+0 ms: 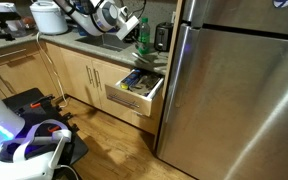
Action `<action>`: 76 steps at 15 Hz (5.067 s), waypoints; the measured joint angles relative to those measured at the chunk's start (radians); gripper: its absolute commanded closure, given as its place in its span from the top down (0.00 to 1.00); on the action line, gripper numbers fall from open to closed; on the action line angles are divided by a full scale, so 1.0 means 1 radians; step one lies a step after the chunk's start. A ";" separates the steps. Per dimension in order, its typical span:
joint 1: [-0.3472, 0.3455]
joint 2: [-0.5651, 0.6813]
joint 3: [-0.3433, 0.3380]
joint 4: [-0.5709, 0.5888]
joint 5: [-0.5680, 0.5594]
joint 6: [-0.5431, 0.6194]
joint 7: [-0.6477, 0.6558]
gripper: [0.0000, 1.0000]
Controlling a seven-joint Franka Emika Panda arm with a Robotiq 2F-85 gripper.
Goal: Take the cutlery out of the drawer
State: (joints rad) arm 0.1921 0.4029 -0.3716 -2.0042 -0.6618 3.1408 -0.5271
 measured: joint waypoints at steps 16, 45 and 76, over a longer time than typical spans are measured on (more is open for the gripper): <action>-0.090 0.177 0.138 0.180 -0.024 -0.002 -0.024 0.03; -0.278 0.248 0.305 0.246 -0.040 -0.002 -0.024 0.57; -0.031 -0.267 0.057 -0.247 -0.264 -0.073 0.103 1.00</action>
State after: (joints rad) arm 0.1614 0.1356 -0.3143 -2.2514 -0.9257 3.0679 -0.4245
